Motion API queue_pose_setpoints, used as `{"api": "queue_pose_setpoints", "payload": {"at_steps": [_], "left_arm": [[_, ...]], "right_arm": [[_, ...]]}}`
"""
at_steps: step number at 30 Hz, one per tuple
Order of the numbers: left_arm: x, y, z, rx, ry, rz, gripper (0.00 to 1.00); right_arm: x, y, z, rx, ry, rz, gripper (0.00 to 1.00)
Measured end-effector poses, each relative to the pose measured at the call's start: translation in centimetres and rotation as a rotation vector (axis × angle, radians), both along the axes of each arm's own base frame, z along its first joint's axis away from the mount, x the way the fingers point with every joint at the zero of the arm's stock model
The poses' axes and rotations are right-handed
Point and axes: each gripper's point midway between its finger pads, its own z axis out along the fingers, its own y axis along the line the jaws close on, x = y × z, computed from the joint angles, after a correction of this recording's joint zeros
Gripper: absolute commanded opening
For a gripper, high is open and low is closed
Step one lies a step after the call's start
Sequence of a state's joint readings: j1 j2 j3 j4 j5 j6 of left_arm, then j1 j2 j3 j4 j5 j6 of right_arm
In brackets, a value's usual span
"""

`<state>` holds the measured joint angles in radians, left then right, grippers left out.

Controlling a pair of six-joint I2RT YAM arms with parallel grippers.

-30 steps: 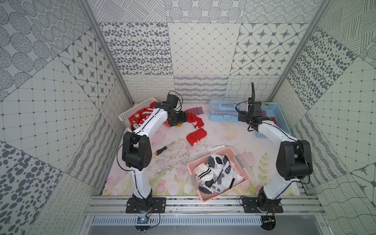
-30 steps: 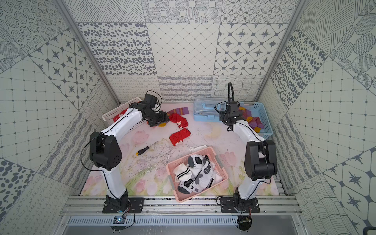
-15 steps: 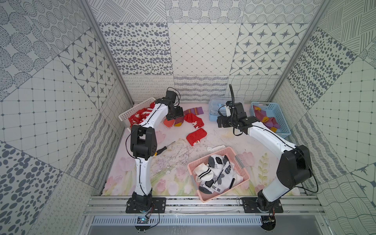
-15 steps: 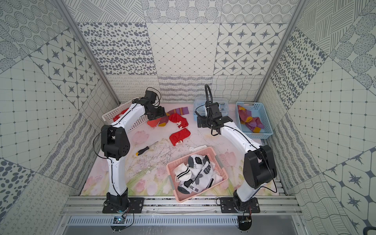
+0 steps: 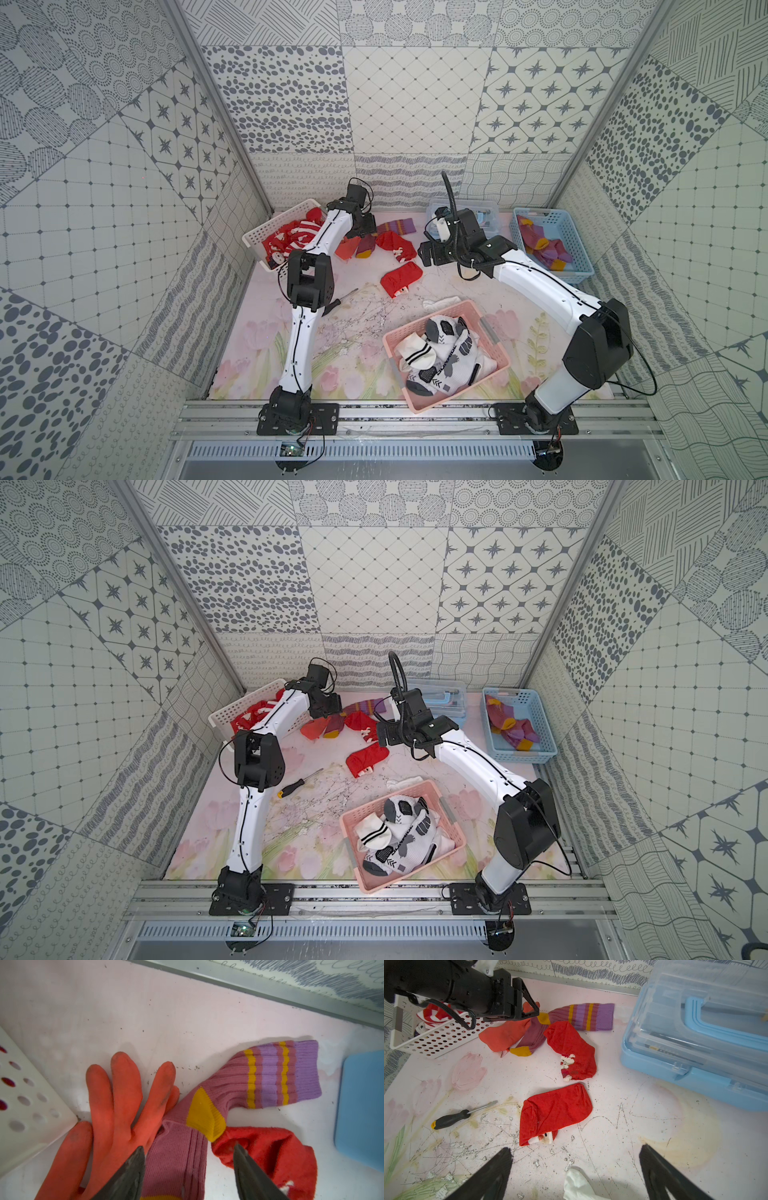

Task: Sort the socks into the basket by color
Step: Pick up the sock from the center of the board.

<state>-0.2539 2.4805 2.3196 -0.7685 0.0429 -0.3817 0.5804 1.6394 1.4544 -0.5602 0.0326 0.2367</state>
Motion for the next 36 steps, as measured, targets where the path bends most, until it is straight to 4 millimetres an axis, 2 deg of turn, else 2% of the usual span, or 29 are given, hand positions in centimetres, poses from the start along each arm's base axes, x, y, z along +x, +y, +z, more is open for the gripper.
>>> {"api": "queue_pose_setpoints", "payload": {"at_steps": [5,9,13,17,22,24,28,36], "left_arm": [[0.9,-0.3,-1.6,0.008,-0.001,-0.005,0.65],[1.6,-0.9,-2.7,0.011,-0.009,-0.019,0.54],[1.7,-1.7,-3.7,0.013,-0.005,-0.034,0.48],[1.6,-2.5,-4.4,0.015,-0.004,-0.047,0.25],[1.8,-3.0,-4.2,0.016,-0.016,-0.062,0.00],[1.8,-3.1,-4.1,0.018,-0.019,-0.067,0.00],[1.6,-3.2,-2.9,0.018,-0.035,-0.077,0.00],[0.8,-3.1,2.3,0.014,-0.104,-0.100,0.00]], "right_arm": [[0.5,0.7,1.3,0.016,-0.016,0.011,0.98],[0.7,1.2,0.9,0.015,-0.002,0.025,0.98],[0.9,1.5,0.2,0.005,0.021,0.035,0.98],[0.9,1.7,0.1,0.002,0.030,0.047,0.98],[0.9,1.9,0.3,0.008,0.030,0.058,0.98],[0.8,2.0,0.3,0.010,0.031,0.060,0.98],[0.8,2.1,0.4,0.015,0.033,0.065,0.98],[0.7,2.5,0.5,0.027,0.030,0.077,0.98]]}}
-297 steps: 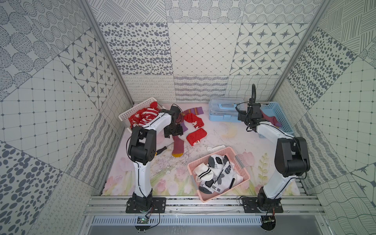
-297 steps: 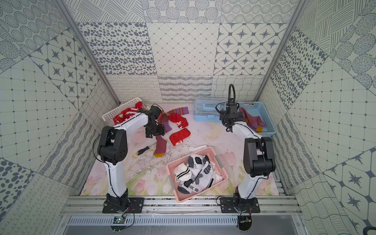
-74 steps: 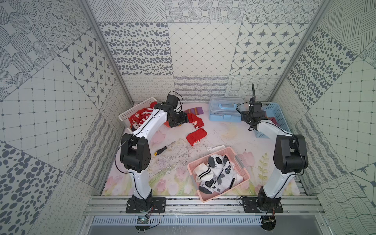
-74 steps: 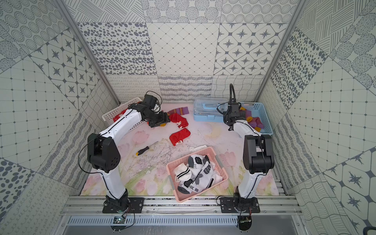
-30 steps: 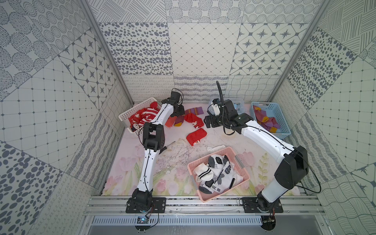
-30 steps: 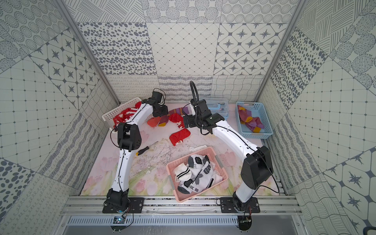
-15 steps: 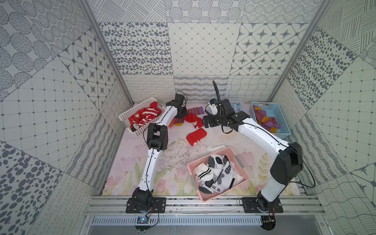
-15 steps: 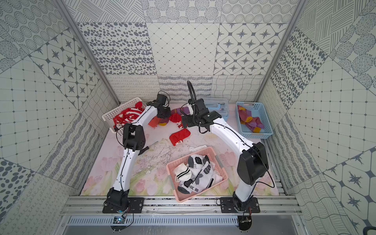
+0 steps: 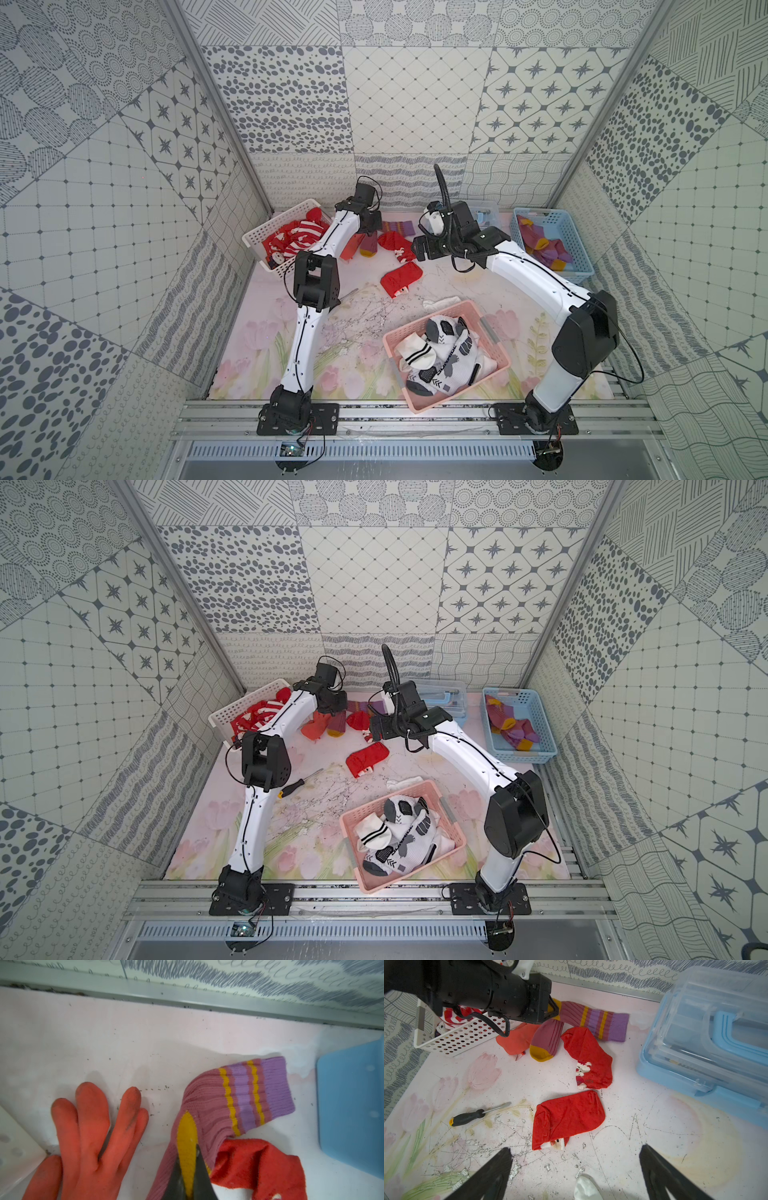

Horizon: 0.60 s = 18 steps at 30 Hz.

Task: Sort the socks into the basket by color
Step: Pick up the sock from the center of the board.

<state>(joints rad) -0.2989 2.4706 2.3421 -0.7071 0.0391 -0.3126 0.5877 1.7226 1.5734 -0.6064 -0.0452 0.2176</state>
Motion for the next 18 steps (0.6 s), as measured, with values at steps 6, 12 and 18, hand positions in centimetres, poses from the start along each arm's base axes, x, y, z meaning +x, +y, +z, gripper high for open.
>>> {"api": "queue_pose_setpoints", "payload": {"at_steps": [6,12,18], "left_arm": [[-1.9,0.4,4.7,-0.009,-0.061,-0.026,0.00],[-5.0,1.0,10.2,-0.024,-0.137,-0.066,0.00],[-9.6,1.8,13.8,-0.035,-0.170,-0.119,0.00]], "right_arm": [[-0.2,0.4,-0.5,0.007,0.004,0.009,0.98],[-0.7,1.1,-0.9,0.016,0.011,0.027,0.98],[-1.0,1.8,-0.7,0.038,0.014,0.047,0.98]]}}
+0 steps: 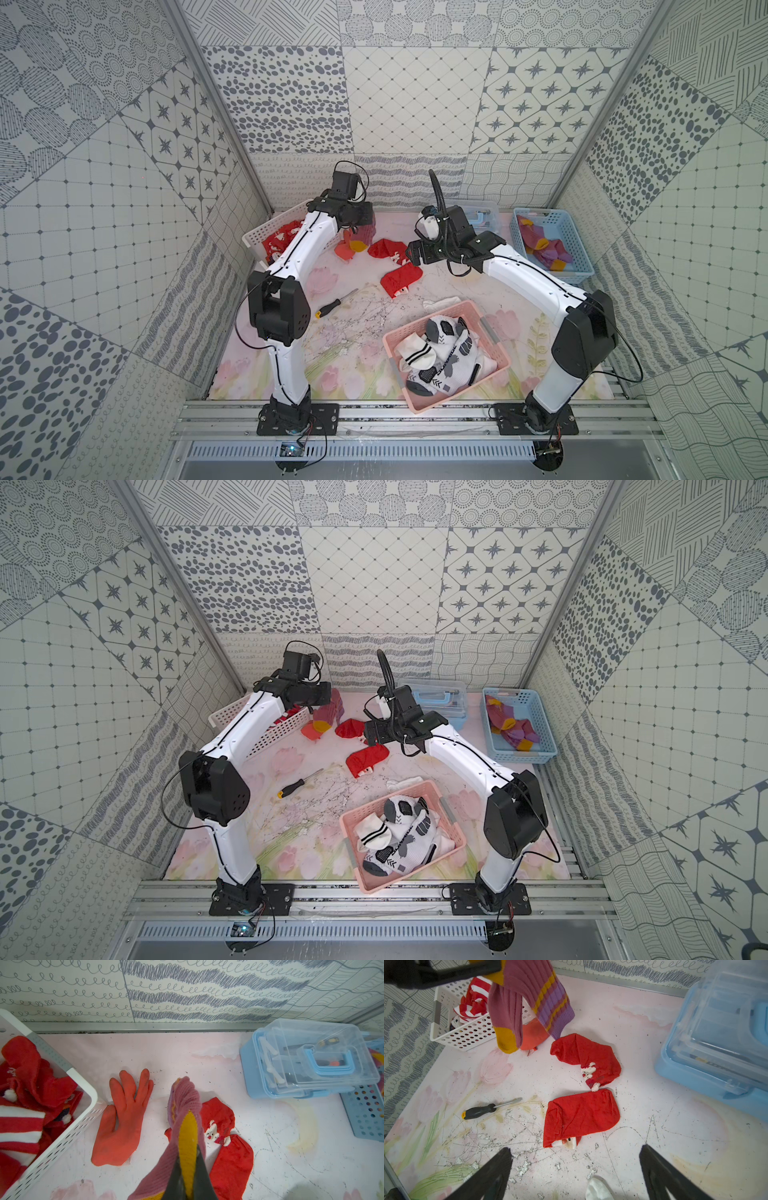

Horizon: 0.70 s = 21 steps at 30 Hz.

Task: Sort the socks into the basket by color
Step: Pick up the sock from the center of the board, then place the sock at the center of the board.

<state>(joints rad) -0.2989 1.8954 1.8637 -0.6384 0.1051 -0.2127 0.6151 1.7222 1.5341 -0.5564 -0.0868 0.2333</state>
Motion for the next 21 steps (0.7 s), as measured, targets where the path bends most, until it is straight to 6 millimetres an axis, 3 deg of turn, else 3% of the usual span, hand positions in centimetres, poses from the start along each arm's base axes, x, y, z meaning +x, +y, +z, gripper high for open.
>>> {"api": "queue_pose_setpoints", "payload": {"at_steps": [5,8,15,21], "left_arm": [[-3.9,0.5,1.1,-0.006,0.008,-0.046,0.00],[-5.9,0.3,0.0,0.003,0.046,-0.077,0.00],[-9.8,-0.9,-6.4,0.040,0.215,-0.139,0.00],[-11.3,-1.7,-12.5,0.061,0.366,-0.148,0.00]], "right_arm": [[-0.2,0.5,0.1,0.016,0.004,0.015,0.98],[-0.4,0.7,0.2,0.020,0.006,0.023,0.98],[-0.7,1.0,0.1,0.028,0.013,0.037,0.98],[-0.9,1.5,-0.6,0.021,0.027,0.049,0.98]]}}
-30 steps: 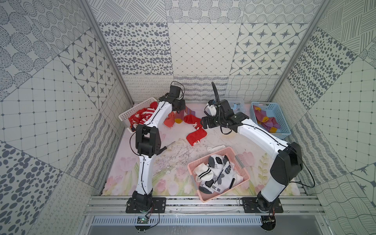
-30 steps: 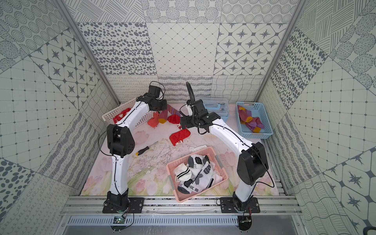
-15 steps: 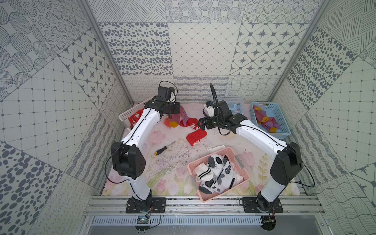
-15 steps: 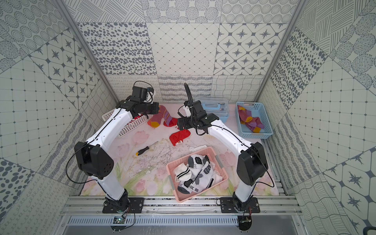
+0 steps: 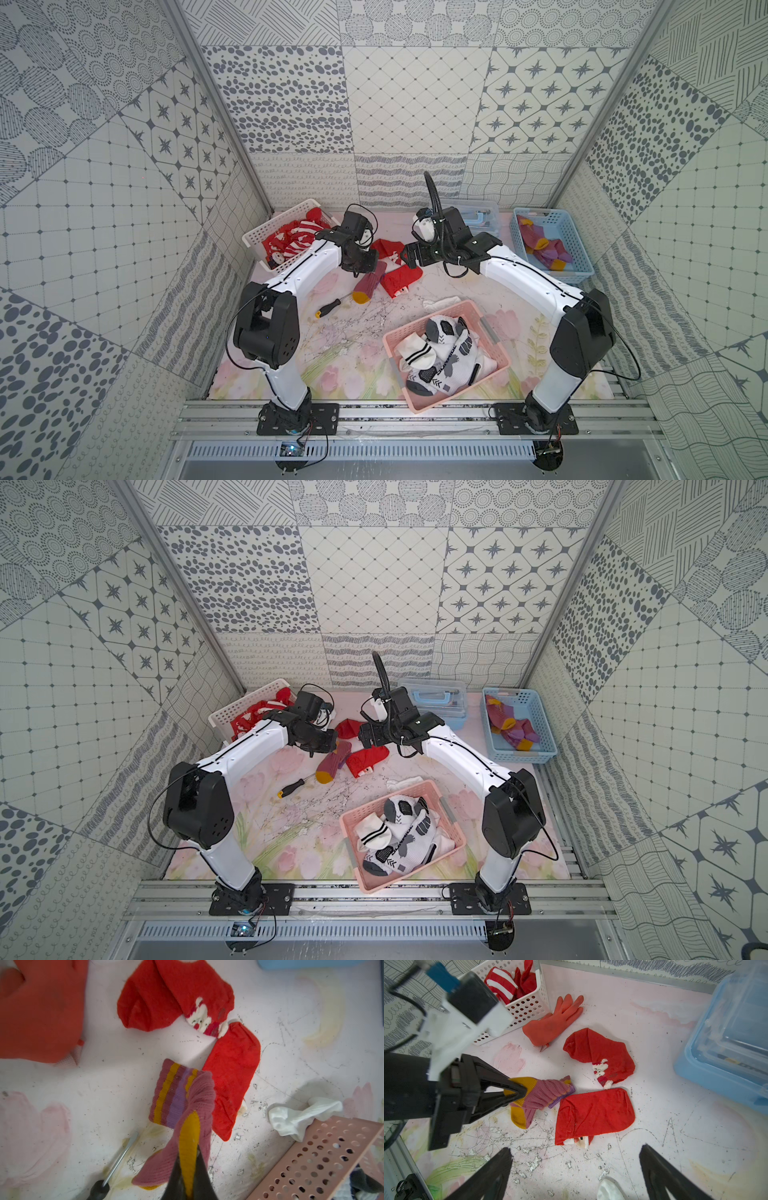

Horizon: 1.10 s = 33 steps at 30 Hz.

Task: Sort the socks into the basket by color
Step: Place the sock at the center of the board.

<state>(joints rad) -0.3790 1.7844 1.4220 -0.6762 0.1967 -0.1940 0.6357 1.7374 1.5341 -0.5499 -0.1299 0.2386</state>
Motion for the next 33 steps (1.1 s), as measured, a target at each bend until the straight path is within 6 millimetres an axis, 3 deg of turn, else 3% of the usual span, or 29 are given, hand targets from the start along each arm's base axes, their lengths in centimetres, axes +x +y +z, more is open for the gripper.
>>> {"api": "queue_pose_setpoints", "payload": {"at_steps": [3,8,17,21,28,30,33], "left_arm": [[0.0,-0.5,-2.4,0.003,0.047,0.006,0.10],[0.3,-1.3,-4.7,-0.005,0.085,0.028,0.52],[1.1,-2.0,-4.3,-0.053,0.053,0.051,0.67],[1.5,-2.4,-4.3,-0.073,0.051,0.057,0.68],[1.9,-2.9,-6.9,-0.062,0.106,0.072,0.65],[2.0,-3.0,-7.3,-0.059,0.116,0.078,0.59],[2.4,-3.2,-7.7,-0.060,0.121,0.085,0.36]], "right_arm": [[-0.1,0.2,-0.3,-0.003,0.006,0.003,0.98],[-0.1,0.1,-0.3,-0.005,0.005,0.001,0.98],[0.0,0.1,-0.3,-0.004,0.006,-0.003,0.98],[0.0,0.1,-0.6,-0.007,0.013,-0.008,0.98],[0.1,0.1,-0.9,-0.009,0.019,-0.015,0.98],[0.1,0.1,-0.9,-0.010,0.020,-0.016,0.98],[0.2,0.1,-0.9,-0.012,0.018,-0.019,0.98]]}}
